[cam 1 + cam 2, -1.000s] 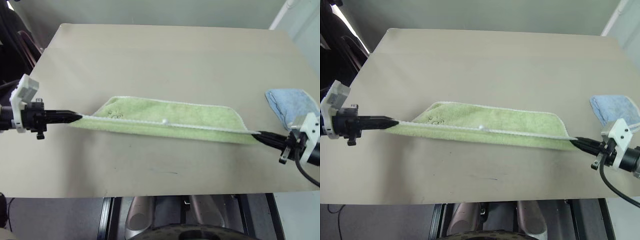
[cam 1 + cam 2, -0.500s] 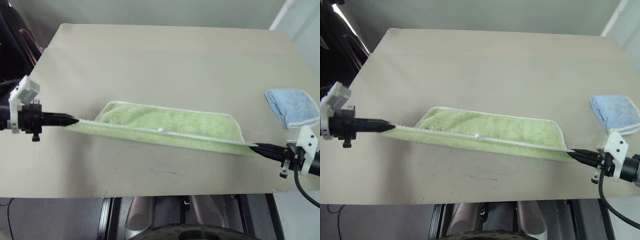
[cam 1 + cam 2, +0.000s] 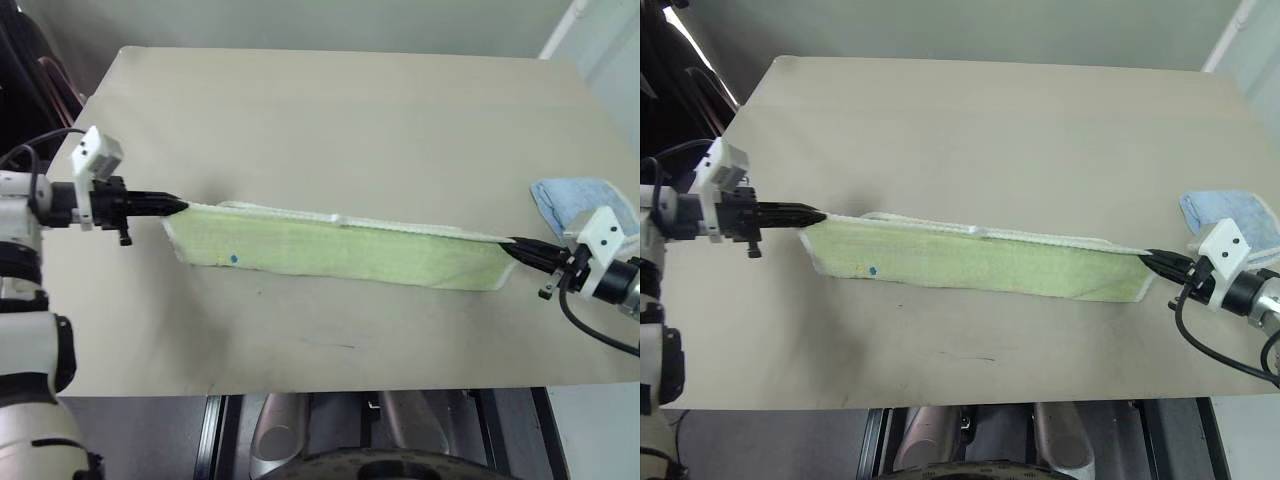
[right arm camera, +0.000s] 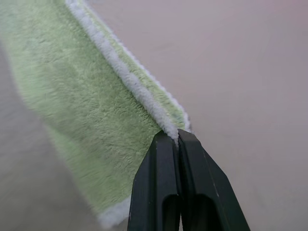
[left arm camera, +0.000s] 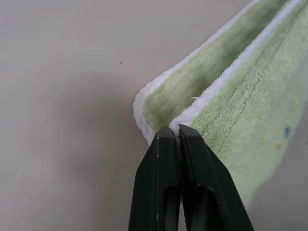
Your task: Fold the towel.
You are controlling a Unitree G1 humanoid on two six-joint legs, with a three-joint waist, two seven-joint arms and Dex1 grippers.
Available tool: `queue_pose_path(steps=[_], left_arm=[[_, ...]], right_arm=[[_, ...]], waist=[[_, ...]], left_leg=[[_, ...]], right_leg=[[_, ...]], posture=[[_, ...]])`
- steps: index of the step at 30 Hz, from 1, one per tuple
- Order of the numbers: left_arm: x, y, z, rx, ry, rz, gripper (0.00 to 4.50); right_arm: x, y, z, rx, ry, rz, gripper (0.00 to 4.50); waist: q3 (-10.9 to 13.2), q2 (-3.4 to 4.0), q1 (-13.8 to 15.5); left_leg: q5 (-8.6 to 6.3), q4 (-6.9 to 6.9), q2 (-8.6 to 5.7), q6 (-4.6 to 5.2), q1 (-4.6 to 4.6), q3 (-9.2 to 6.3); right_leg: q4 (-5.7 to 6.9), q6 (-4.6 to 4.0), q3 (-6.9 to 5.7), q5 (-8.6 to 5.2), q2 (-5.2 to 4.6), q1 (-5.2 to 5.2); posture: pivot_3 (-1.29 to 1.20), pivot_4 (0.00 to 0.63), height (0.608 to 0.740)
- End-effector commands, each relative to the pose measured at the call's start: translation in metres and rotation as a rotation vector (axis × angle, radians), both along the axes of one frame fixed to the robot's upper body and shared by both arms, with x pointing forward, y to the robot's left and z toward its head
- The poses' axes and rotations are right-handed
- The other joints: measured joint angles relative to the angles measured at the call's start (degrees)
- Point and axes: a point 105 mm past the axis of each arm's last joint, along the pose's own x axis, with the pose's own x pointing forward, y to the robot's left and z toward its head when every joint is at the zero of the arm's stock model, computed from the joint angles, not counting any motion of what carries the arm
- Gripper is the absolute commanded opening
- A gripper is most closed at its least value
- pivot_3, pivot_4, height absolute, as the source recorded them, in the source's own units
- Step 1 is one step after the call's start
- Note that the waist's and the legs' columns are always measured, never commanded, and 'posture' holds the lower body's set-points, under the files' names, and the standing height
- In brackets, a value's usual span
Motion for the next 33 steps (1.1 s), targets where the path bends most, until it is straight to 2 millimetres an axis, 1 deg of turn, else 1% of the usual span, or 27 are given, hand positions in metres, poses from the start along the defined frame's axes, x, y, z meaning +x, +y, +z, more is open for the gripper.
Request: queue_pose_path(steps=[1, 6, 9, 12, 16, 19, 21, 22, 23, 24, 27, 28, 30, 33], left_arm=[[0.007, 0.015, 0.013, 0.057, -0.092, 0.087, 0.04], [0.023, 0.009, 0.009, 0.072, -0.195, 0.135, 0.04], [0.026, 0.006, 0.003, 0.075, -0.201, 0.132, 0.04], [0.025, 0.003, -0.002, 0.076, -0.187, 0.118, 0.04], [0.030, 0.000, -0.004, 0.078, -0.212, 0.131, 0.04], [0.031, -0.002, -0.004, 0.072, -0.217, 0.129, 0.04], [0.031, -0.003, -0.005, 0.072, -0.217, 0.124, 0.00], [0.031, -0.003, -0.005, 0.074, -0.218, 0.122, 0.52], [0.031, -0.003, -0.005, 0.075, -0.219, 0.128, 0.73], [0.031, -0.002, -0.006, 0.074, -0.217, 0.132, 1.06], [0.031, -0.002, -0.006, 0.073, -0.215, 0.137, 2.11], [0.031, -0.002, -0.006, 0.073, -0.216, 0.137, 2.41], [0.033, -0.001, -0.005, 0.075, -0.232, 0.149, 3.17], [0.038, 0.003, 0.007, 0.070, -0.332, 0.202, 4.18]], right_arm=[[0.014, -0.022, 0.000, -0.041, -0.043, -0.124, 0.00], [0.027, -0.019, -0.005, -0.033, -0.060, -0.135, 0.00], [0.033, -0.018, -0.008, -0.043, -0.059, -0.133, 0.00], [0.034, -0.018, -0.010, -0.049, -0.047, -0.123, 0.00], [0.036, -0.013, -0.012, -0.051, -0.040, -0.104, 0.00], [0.036, -0.012, -0.018, -0.024, 0.015, -0.107, 0.00], [0.035, -0.006, -0.016, 0.010, 0.021, -0.083, 0.44], [0.035, -0.005, -0.014, 0.020, 0.019, -0.076, 0.63], [0.035, -0.003, -0.013, 0.026, 0.012, -0.069, 0.92], [0.035, -0.003, -0.012, 0.029, 0.008, -0.067, 1.25], [0.036, -0.002, -0.011, 0.030, 0.002, -0.066, 2.31], [0.036, -0.002, -0.011, 0.029, 0.002, -0.065, 2.59], [0.037, -0.002, -0.009, 0.035, -0.006, -0.064, 3.34], [0.036, -0.003, -0.001, 0.085, -0.016, -0.075, 4.35]], waist=[[0.00, 0.00, 0.01], [0.01, 0.02, 0.05], [0.01, 0.01, 0.03], [0.01, 0.02, 0.04], [0.01, 0.01, 0.03], [0.01, 0.01, 0.03], [0.01, 0.01, 0.04], [0.01, 0.01, 0.02], [0.01, 0.01, 0.01], [0.01, 0.01, 0.01], [0.01, 0.01, 0.00], [0.01, 0.01, 0.01], [0.01, 0.01, 0.02], [0.01, 0.01, 0.01]], left_leg=[[0.02, 0.00, 0.00, 0.04, 0.00, 0.00], [0.06, -0.01, -0.01, 0.10, 0.00, 0.08], [0.08, 0.00, -0.01, 0.14, 0.01, 0.09], [0.08, 0.01, -0.01, 0.15, 0.00, 0.11], [0.09, 0.01, -0.01, 0.16, 0.00, 0.14], [0.09, 0.01, -0.01, 0.16, 0.00, 0.14], [0.09, 0.01, -0.01, 0.16, 0.00, 0.15], [0.09, 0.01, -0.01, 0.16, 0.00, 0.16], [0.09, 0.01, -0.01, 0.16, 0.00, 0.16], [0.09, 0.01, -0.01, 0.16, 0.00, 0.17], [0.09, 0.01, -0.01, 0.16, 0.01, 0.17], [0.09, 0.01, -0.01, 0.16, 0.01, 0.17], [0.09, 0.01, -0.01, 0.16, 0.01, 0.17], [0.09, 0.01, -0.01, 0.16, 0.01, 0.17]], right_leg=[[-0.02, 0.03, 0.00, 0.02, -0.01, 0.03], [-0.05, 0.14, 0.00, 0.06, -0.04, 0.04], [-0.05, 0.26, 0.00, 0.13, -0.06, 0.07], [-0.06, 0.30, -0.01, 0.12, -0.06, 0.07], [-0.05, 0.26, 0.00, 0.10, -0.06, 0.07], [-0.05, 0.24, 0.00, 0.09, -0.07, 0.07], [-0.05, 0.23, 0.00, 0.08, -0.06, 0.08], [-0.05, 0.21, 0.00, 0.07, -0.06, 0.08], [-0.05, 0.21, 0.00, 0.07, -0.06, 0.08], [-0.05, 0.21, 0.01, 0.07, -0.06, 0.07], [-0.05, 0.20, 0.01, 0.06, -0.06, 0.07], [-0.05, 0.20, 0.01, 0.06, -0.06, 0.07], [-0.05, 0.20, 0.01, 0.06, -0.06, 0.07], [-0.04, 0.19, 0.01, 0.06, -0.06, 0.07]], posture=[[0.00, 0.150, 0.697], [0.00, 0.150, 0.697], [0.00, 0.150, 0.697], [0.00, 0.150, 0.697], [0.00, 0.150, 0.697], [0.00, 0.150, 0.697], [0.00, 0.150, 0.697], [0.00, 0.150, 0.697], [0.00, 0.150, 0.697], [0.00, 0.150, 0.697], [0.00, 0.150, 0.697], [0.00, 0.150, 0.697], [0.00, 0.150, 0.697], [0.00, 0.150, 0.697]])
